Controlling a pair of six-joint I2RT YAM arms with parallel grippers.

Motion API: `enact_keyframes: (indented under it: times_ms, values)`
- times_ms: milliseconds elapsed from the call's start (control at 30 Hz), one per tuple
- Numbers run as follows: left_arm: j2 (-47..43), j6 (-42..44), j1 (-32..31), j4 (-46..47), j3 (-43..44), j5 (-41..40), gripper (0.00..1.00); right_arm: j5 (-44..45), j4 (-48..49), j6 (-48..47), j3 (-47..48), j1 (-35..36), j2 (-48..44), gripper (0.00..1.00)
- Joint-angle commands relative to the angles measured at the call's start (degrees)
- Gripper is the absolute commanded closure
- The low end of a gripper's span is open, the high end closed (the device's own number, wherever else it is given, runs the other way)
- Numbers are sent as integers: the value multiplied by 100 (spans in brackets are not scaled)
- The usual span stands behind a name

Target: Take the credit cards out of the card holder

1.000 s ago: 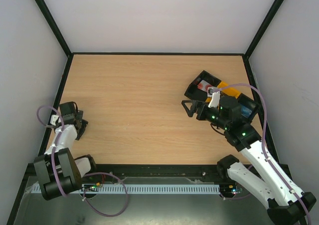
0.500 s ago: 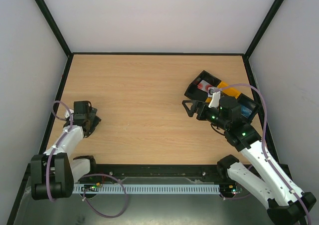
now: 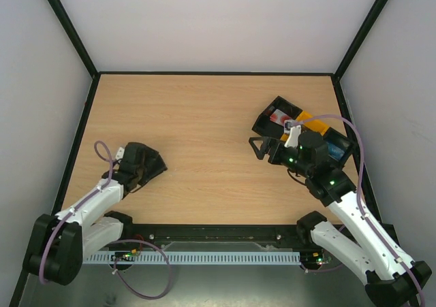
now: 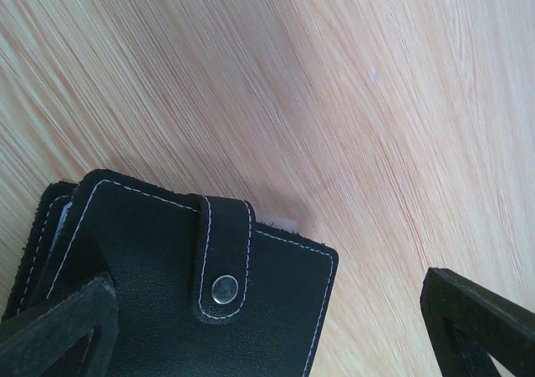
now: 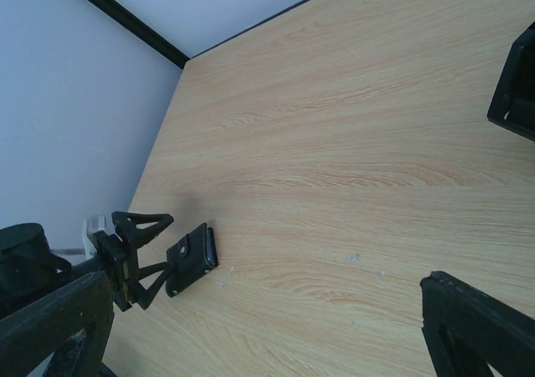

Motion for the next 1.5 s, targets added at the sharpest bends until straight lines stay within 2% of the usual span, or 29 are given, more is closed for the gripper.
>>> enact_keyframes:
  times_ms: [0, 267, 500, 633, 700, 833, 967, 1200, 1467]
  values:
    - [-74, -559, -557, -116, -177, 200, 0, 40, -5, 76, -94, 28, -26, 2]
    - [253, -1327, -1887, 353, -139, 143, 1, 38, 20, 153, -221, 29, 13, 2]
    - [521, -1167, -2684, -45, 572, -391, 0, -45, 124, 317, -381, 27, 27, 2]
    - [473, -957, -2866, -82, 817, -286, 1, -160, 401, 598, -648, 29, 35, 2]
    - [450, -488, -2884, -127, 1004, -258, 0, -266, 595, 769, -809, 29, 64, 0]
    - [184, 1381, -2865, -158, 1204, -526, 0, -413, 881, 1038, -1098, 27, 179, 6]
    - [-313, 2241, -2468, -332, 983, -666, 0, -525, 1295, 1299, -1471, 35, 210, 9]
    - [-585, 2591, -1435, -536, 573, -281, 0, -681, 1653, 1219, -1776, 55, 424, 12]
    - [-152, 2356, -1380, 341, -167, 467, 7, -710, 1732, 1024, -1822, 170, 791, 22]
